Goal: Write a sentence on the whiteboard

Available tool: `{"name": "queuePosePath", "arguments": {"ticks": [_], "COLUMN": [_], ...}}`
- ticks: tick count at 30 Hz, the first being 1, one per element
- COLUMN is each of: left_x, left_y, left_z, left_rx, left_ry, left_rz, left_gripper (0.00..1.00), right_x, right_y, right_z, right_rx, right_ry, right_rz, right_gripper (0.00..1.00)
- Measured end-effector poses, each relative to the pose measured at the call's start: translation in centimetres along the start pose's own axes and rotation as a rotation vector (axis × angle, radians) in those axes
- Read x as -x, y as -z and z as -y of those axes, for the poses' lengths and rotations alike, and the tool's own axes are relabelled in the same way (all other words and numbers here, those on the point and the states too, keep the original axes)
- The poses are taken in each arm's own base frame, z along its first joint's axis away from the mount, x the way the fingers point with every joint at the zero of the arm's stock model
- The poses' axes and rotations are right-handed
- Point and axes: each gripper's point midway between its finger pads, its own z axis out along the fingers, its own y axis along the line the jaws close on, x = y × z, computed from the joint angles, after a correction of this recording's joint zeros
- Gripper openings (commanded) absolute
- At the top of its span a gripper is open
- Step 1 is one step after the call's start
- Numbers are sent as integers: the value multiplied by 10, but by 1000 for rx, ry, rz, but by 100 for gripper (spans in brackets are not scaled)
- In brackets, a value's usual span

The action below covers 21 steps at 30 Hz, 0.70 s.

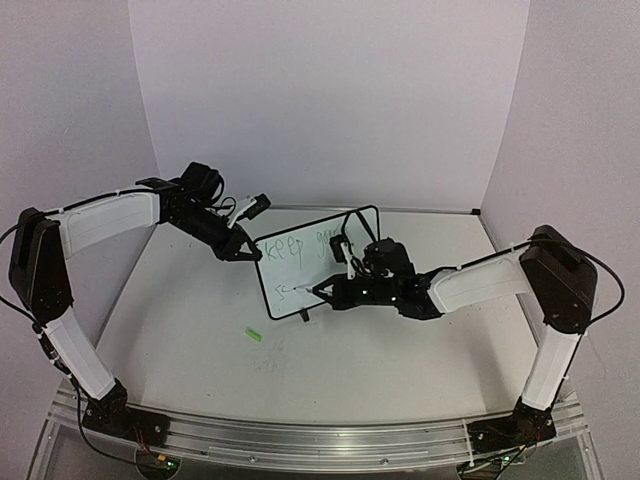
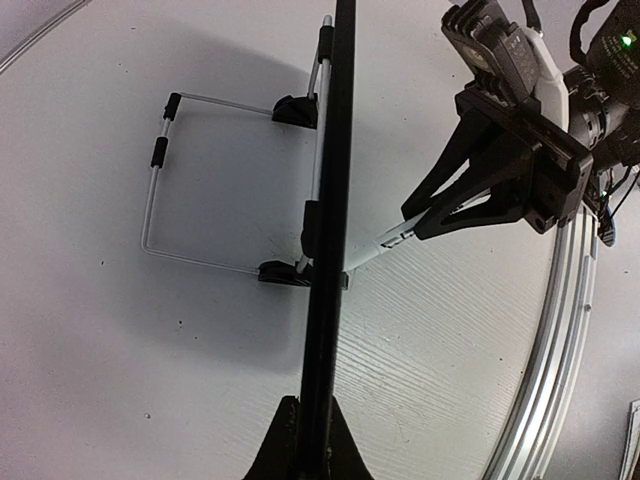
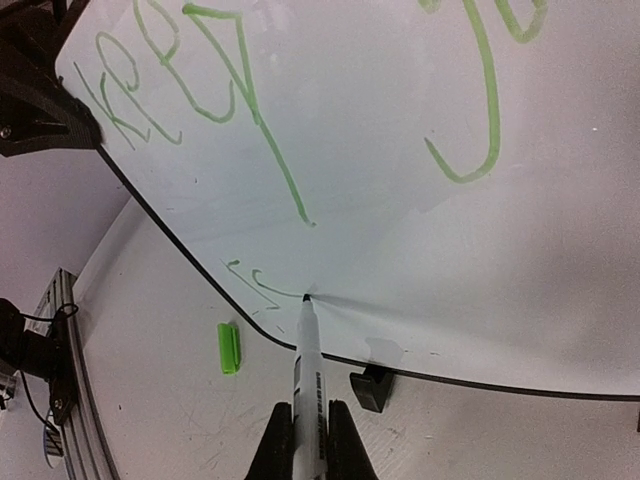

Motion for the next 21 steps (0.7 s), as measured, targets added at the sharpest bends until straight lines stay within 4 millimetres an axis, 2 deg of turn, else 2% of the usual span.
{"name": "queuePosePath", "arguments": {"ticks": [8,13,21], "left_x": [0,0,0], "left_y": [0,0,0], "left_z": [0,0,0], "left_rx": [0,0,0], "left_ry": [0,0,0], "left_rz": [0,0,0], "left_gripper": [0,0,0], "right_x": [-1,5,20], "right_y": [1,5,4], "right_z": [-11,-20,-24], "right_rx": [66,105,103], "right_ry": [10,17,18], "right_rz": [-15,-6,30], "right_gripper": [0,0,0]}}
